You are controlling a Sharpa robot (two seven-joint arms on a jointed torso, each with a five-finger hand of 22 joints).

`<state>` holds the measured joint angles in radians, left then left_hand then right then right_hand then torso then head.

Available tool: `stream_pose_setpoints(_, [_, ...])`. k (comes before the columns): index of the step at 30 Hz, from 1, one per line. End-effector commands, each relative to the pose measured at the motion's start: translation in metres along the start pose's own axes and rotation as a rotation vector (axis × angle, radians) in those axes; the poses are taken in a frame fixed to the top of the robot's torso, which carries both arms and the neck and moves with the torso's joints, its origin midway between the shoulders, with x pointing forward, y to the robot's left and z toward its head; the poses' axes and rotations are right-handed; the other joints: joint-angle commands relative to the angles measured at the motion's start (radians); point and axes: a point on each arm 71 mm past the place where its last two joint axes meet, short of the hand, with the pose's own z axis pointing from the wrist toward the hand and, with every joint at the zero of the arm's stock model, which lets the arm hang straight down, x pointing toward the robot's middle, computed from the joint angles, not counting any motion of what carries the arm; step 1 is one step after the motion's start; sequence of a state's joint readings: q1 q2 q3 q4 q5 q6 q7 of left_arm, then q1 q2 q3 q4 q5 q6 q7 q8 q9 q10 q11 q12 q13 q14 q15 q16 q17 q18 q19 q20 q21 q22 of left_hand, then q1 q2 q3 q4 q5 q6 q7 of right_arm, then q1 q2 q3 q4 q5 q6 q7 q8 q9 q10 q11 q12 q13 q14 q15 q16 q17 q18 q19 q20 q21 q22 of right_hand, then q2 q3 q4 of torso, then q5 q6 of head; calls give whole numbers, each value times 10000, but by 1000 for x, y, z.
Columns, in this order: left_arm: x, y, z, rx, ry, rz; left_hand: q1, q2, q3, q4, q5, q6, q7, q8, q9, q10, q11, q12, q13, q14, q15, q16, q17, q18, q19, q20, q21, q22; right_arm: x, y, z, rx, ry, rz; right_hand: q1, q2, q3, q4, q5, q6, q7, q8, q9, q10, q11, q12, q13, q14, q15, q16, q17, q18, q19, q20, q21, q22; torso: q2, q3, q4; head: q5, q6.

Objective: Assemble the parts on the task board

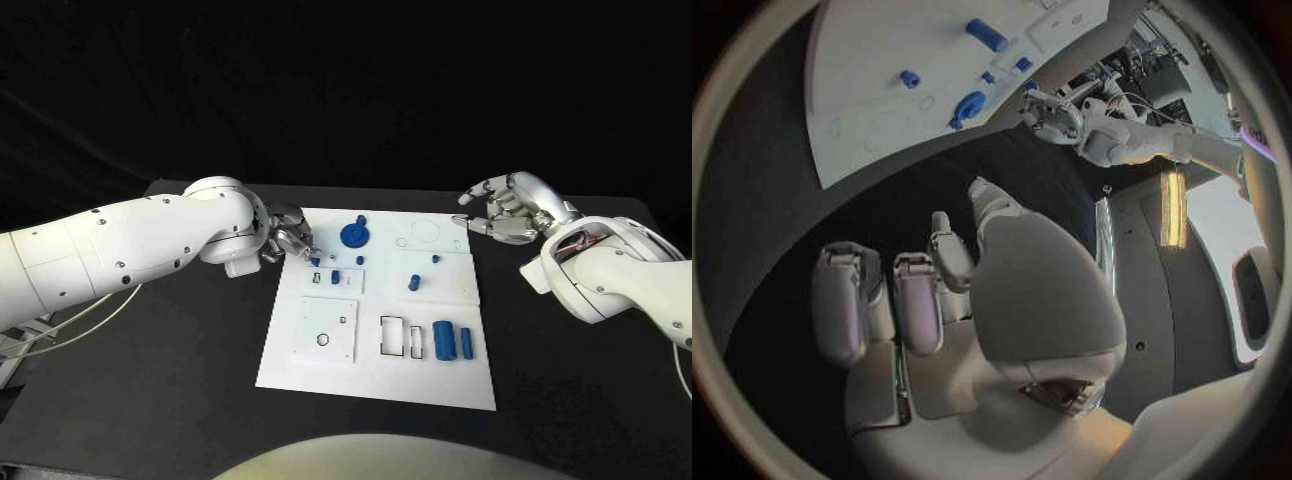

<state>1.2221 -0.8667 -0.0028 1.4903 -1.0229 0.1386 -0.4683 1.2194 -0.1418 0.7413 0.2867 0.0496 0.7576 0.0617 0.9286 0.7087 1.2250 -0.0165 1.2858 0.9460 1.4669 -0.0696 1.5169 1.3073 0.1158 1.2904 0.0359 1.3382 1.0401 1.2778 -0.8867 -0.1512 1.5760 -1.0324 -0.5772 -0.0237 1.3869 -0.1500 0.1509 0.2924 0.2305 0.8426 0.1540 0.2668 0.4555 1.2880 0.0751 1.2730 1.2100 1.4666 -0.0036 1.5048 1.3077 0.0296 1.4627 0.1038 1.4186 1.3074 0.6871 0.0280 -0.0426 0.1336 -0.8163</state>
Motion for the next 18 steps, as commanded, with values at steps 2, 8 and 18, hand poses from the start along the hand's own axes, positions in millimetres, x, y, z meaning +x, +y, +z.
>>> stream_pose_setpoints(2, [4,-6,-2,805,-723,289,-65,-168,1366,-1254,38,93,-107,27,146,110,-30,55,28,740,-70,36,1517,-114,103,-9,78,23,2,0,0,-44,119,-33,-54,34,51,-18,46,48,10,55,-16,4,-35,-28,2,653,28,-47,1038,148,10,25,-51,1452,4,-20,3,45,-45])
stream_pose_setpoints(8, [10,-5,-4,1061,-1064,704,-95,-200,1453,-1280,39,119,-114,31,155,143,-38,61,41,744,-78,41,1528,-125,141,-20,110,86,3,-1,0,-36,105,-25,-54,34,51,-18,46,48,10,55,-16,4,-35,-28,2,653,28,-47,1038,148,10,25,-51,1452,-4,-5,-18,74,-25])
stream_pose_setpoints(18, [17,-6,-7,1232,-1422,1438,-141,-275,1646,-1345,41,166,-131,34,172,197,-59,59,47,747,-97,43,1533,-137,186,-37,147,152,4,-1,-1,-20,109,-18,-71,30,53,-18,43,47,10,56,-22,-8,-35,-41,-14,652,27,-51,1031,149,9,24,-55,1450,21,3,-6,97,-67])
